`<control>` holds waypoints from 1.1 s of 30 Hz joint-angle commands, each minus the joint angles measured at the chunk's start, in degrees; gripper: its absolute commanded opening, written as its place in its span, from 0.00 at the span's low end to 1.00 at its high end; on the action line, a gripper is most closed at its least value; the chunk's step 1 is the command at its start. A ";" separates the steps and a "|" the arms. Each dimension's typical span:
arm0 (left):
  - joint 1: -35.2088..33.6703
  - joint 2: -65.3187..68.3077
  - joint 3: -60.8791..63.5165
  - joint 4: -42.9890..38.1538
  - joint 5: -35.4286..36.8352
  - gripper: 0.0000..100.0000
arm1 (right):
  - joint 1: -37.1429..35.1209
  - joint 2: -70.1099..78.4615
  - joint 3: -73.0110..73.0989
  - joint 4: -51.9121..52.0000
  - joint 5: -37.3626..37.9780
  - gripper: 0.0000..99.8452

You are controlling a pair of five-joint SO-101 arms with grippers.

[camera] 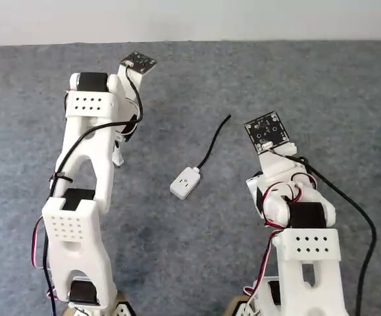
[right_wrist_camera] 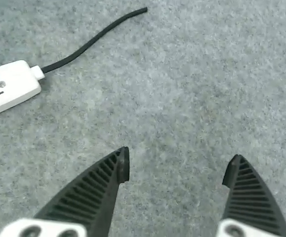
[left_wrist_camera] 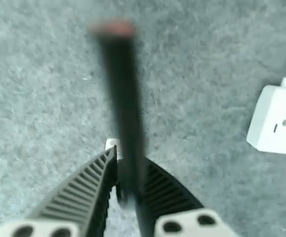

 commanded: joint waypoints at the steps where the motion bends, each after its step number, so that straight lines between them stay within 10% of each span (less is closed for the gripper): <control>1: -0.26 -3.52 -0.31 0.09 0.26 0.01 | 0.84 -0.40 -0.53 -0.92 -0.35 0.31; 33: -4.40 2.81 5.58 -1.93 1.58 0.11 | 0.48 -0.40 -0.53 -1.36 -0.62 0.31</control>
